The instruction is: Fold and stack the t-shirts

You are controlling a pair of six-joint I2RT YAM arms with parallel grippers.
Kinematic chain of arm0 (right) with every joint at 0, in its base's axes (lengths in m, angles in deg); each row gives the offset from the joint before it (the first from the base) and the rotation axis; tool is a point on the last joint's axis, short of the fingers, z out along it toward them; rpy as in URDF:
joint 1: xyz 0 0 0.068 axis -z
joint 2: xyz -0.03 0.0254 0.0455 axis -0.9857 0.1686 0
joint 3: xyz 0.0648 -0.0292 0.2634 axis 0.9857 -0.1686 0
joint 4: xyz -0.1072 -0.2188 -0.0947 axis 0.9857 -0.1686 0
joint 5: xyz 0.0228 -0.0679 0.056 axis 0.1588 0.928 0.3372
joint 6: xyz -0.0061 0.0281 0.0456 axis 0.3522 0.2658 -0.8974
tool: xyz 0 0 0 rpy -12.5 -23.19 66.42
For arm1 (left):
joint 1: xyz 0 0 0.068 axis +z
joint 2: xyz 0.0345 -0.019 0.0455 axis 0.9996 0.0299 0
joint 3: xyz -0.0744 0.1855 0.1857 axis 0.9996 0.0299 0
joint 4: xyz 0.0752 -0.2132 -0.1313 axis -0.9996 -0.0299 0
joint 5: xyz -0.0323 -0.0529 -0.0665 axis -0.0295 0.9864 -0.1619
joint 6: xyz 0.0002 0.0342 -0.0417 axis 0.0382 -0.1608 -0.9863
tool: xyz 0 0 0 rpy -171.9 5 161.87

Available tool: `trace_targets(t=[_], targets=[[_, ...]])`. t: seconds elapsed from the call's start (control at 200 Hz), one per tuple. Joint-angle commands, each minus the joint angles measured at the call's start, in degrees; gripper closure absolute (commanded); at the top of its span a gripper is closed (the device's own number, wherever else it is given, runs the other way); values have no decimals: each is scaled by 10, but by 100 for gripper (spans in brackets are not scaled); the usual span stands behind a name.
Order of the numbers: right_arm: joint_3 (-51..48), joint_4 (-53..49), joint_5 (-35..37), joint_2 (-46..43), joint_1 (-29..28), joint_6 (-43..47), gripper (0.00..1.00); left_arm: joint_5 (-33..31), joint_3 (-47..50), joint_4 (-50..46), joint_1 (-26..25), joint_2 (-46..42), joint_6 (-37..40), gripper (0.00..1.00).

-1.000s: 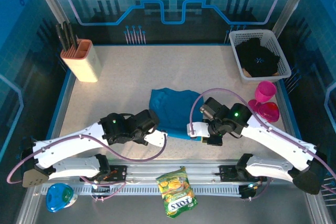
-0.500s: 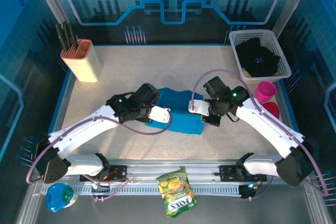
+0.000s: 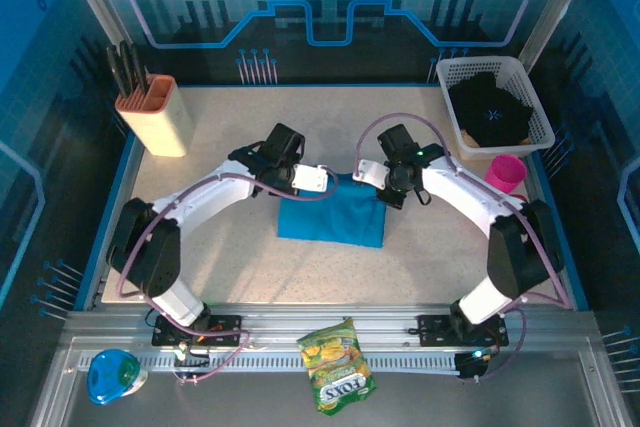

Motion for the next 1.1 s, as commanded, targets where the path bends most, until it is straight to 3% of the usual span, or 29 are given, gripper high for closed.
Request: trace_targets(t=[0.0,0.205,0.365,0.505,0.681,0.791,0.941,1.096], targets=[[16,48,38,39,12,-23,100,19,-11,67,22,39,2,100],[14,129,82,99,17,-54,98,5,-6,142,33,105,-3,100],[11,185,127,127,19,-89,78,-8,-2,183,39,125,-22,100],[6,232,155,132,22,-134,60,-17,28,252,41,117,-31,58],[-12,289,163,96,31,-223,33,-32,43,309,44,96,-71,28],[-6,277,169,62,43,-300,29,-64,53,363,49,73,-109,23],[42,164,191,16,63,-412,30,-111,86,453,65,4,-200,17],[44,60,145,-64,95,-535,30,-137,93,394,83,-105,-328,11]])
